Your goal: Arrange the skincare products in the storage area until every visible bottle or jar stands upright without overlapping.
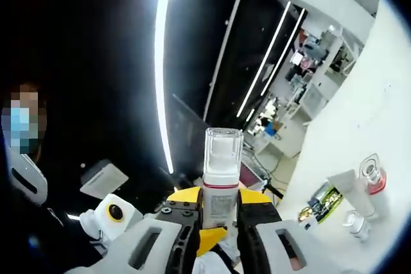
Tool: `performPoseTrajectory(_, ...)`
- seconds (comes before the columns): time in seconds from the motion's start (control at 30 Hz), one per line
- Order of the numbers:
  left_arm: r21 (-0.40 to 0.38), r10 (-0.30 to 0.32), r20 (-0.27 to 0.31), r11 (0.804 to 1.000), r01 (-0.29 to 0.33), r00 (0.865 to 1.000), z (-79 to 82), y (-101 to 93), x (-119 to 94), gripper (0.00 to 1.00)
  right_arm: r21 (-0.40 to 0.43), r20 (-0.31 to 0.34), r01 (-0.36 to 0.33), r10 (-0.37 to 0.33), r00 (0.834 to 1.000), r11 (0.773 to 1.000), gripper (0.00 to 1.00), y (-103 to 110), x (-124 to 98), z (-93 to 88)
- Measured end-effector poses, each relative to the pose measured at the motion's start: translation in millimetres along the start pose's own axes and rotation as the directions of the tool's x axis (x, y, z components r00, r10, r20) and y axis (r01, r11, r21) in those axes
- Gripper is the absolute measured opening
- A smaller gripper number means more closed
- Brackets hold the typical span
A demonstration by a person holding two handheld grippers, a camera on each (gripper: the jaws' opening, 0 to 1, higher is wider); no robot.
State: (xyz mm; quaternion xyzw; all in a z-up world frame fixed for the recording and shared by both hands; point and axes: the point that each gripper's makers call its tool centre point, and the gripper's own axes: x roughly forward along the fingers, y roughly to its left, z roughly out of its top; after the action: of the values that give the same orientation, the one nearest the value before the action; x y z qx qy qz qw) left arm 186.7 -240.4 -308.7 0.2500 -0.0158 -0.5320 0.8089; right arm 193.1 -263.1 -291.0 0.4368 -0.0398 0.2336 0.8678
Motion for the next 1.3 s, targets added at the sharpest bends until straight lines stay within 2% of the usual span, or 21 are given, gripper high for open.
performPoseTrajectory(0.03, -0.009, -0.005, 0.002, 1.000, 0.005, 1.000, 0.3, -0.6, 0, 0.20, -0.033, -0.007, 0.054, -0.054, 0.999, 0.998, 0.11, -11, -2, -0.2)
performPoseTrajectory(0.07, -0.021, -0.012, 0.011, 1.000, 0.012, 1.000, 1.6, -1.7, -1, 0.20, -0.078, -0.022, 0.010, -0.011, 1.000, 0.997, 0.10, -4, -4, 0.1)
performPoseTrajectory(0.27, -0.005, -0.031, 0.022, 0.999, 0.031, 0.999, 3.8, -6.3, 1, 0.21, -0.075, -0.019, 0.006, -0.007, 1.000, 0.997, 0.09, -4, -8, 2.0)
performPoseTrajectory(0.33, -0.025, -0.060, 0.061, 0.998, 0.061, 0.996, 6.1, -8.5, 2, 0.23, -0.049, -0.013, 0.004, -0.005, 1.000, 0.999, 0.09, -7, -11, 3.8)
performPoseTrajectory(0.4, -0.063, -0.083, 0.064, 0.994, 0.087, 0.994, 5.1, -12.6, 1, 0.28, -0.069, -0.022, 0.016, -0.018, 1.000, 0.998, 0.09, -12, -13, 5.5)
performPoseTrajectory(0.47, -0.056, -0.091, 0.047, 0.994, 0.094, 0.995, -3.0, -12.3, 2, 0.39, -0.080, -0.030, 0.015, -0.018, 0.999, 0.997, 0.09, -13, -16, 7.5)
performPoseTrajectory(0.53, -0.048, -0.099, 0.025, 0.994, 0.101, 0.995, -11.1, -15.0, 3, 0.44, -0.118, -0.035, 0.011, -0.015, 0.999, 0.993, 0.09, -14, -20, 10.1)
performPoseTrajectory(0.6, -0.094, -0.122, 0.022, 0.988, 0.123, 0.992, -18.7, -18.8, 1, 0.45, -0.164, -0.056, 0.008, -0.018, 0.998, 0.986, 0.09, -18, -23, 9.9)
performPoseTrajectory(0.67, -0.164, -0.158, 0.037, 0.973, 0.162, 0.987, -24.8, -25.3, 0, 0.51, -0.195, -0.109, -0.011, -0.010, 0.994, 0.981, 0.09, -21, -28, 4.0)
performPoseTrajectory(0.7, -0.194, -0.158, 0.035, 0.968, 0.162, 0.987, -31.0, -24.9, -1, 0.56, -0.206, -0.132, -0.021, -0.007, 0.991, 0.978, 0.09, -23, -29, 1.0)
performPoseTrajectory(0.77, -0.199, -0.154, 0.011, 0.968, 0.153, 0.988, -42.6, -23.5, -2, 0.62, -0.275, -0.169, -0.024, -0.023, 0.985, 0.961, 0.09, -30, -33, -3.1)
performPoseTrajectory(0.87, -0.251, -0.159, -0.017, 0.956, 0.150, 0.987, -57.3, -25.0, -7, 0.66, -0.362, -0.233, -0.036, -0.053, 0.971, 0.931, 0.09, -40, -39, -11.6)
performPoseTrajectory(0.97, -0.282, -0.154, -0.027, 0.949, 0.140, 0.988, -68.9, -20.9, -11, 0.69, -0.402, -0.278, -0.050, -0.070, 0.958, 0.914, 0.09, -47, -40, -18.7)
performPoseTrajectory(1.1, -0.328, -0.156, -0.047, 0.935, 0.132, 0.987, -82.0, -19.7, -16, 0.75, -0.444, -0.285, -0.065, -0.072, 0.956, 0.894, 0.09, -52, -37, -22.4)
performPoseTrajectory(1.3, -0.371, -0.152, -0.081, 0.922, 0.112, 0.985, -100.0, -14.1, -21, 0.80, -0.461, -0.301, -0.075, -0.077, 0.951, 0.884, 0.09, -59, -35, -29.3)
